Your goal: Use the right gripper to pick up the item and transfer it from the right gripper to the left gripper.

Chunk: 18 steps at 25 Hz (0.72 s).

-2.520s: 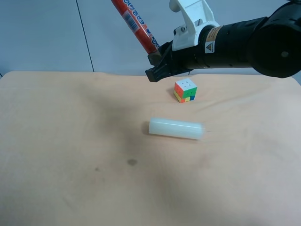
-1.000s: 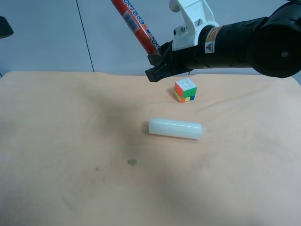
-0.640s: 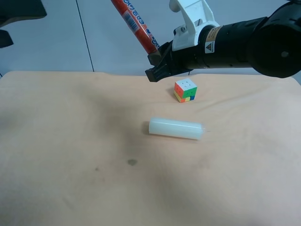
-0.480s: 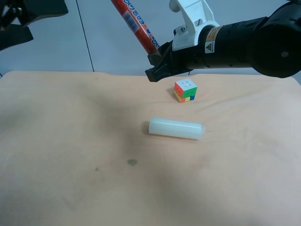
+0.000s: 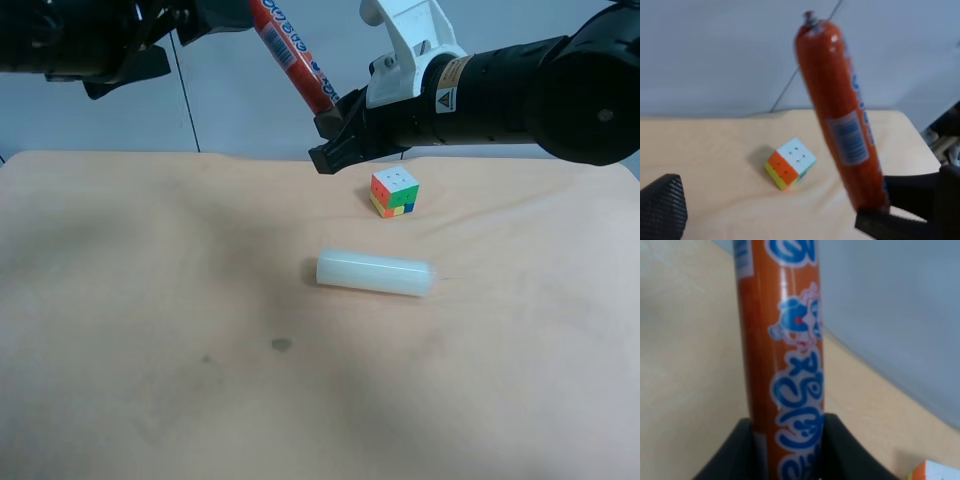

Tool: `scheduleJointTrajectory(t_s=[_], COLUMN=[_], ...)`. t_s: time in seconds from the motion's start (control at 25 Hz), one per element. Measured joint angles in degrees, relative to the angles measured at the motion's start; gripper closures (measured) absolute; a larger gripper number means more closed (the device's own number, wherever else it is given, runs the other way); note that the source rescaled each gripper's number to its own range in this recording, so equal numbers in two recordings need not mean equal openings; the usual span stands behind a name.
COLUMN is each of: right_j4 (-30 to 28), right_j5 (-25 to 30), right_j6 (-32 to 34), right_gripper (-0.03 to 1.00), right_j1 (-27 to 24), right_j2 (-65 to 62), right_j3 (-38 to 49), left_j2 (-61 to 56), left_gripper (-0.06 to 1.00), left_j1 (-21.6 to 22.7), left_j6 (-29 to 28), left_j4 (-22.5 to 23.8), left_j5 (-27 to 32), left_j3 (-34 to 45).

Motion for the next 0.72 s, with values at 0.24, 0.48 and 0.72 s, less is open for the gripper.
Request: scheduleJointTrajectory(t_s=[0.24, 0.48, 0.72], right_j4=[0.0, 0.0, 0.0], right_j5=[0.0, 0.0, 0.0], right_j6=[0.0, 0.0, 0.0], right_gripper=[0.96, 0.97, 0.97], right_j1=[0.0, 0.0, 0.0], right_j2=[0.0, 0.0, 0.0], right_j3=[0.0, 0.0, 0.0], left_j2=[5.3, 8.4, 12.4], left_gripper=[-0.06, -0.06, -0.06], left_j1=[-0.2, -0.2, -0.2], left_j6=[0.0, 0.0, 0.0], left_j4=[0.3, 0.3, 0.3], left_j5=[1.9, 1.8, 1.8], left_j3=[-5.1, -8.5, -12.6])
